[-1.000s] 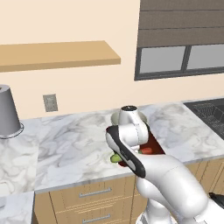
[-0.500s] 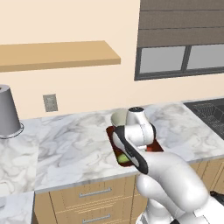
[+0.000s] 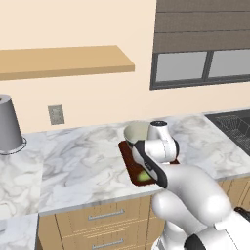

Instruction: Place the two vegetables and bowl onto the tray for setting up a vegetable dip station.

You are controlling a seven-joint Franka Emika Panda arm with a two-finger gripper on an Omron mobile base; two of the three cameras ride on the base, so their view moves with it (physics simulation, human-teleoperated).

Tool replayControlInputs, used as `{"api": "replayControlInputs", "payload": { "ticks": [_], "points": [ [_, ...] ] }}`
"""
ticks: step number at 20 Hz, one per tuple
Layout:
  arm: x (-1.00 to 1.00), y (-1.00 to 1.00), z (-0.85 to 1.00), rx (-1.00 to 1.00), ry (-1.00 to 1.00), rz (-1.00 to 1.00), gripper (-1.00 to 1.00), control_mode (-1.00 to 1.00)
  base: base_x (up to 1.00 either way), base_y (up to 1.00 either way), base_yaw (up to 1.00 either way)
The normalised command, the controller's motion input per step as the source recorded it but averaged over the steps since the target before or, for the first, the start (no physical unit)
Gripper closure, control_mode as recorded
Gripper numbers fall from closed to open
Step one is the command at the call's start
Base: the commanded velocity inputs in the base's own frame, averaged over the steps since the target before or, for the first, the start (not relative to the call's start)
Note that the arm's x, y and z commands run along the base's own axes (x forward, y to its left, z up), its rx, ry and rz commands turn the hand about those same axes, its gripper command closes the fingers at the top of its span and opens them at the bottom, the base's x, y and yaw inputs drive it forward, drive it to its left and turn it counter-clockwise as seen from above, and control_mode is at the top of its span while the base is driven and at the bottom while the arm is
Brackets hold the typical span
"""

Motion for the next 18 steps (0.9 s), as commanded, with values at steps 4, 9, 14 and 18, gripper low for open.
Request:
{"api": "replayControlInputs", "payload": {
  "ticks": [4,9,14,18],
  "points": [
    [0.16,-0.22,-0.12,0.0,0.0,-0.02,1.0,-1.0,0.0,0.0,0.0],
    [0.19,-0.16,-0.1,0.0,0.0,0.0,1.0,-1.0,0.0,0.0,0.0],
    [0.21,-0.1,-0.1,0.0,0.0,0.0,1.0,-1.0,0.0,0.0,0.0],
    [0.13,-0.03,-0.11,0.03,0.0,0.0,1.0,-1.0,0.0,0.0,0.0]
  ]
}}
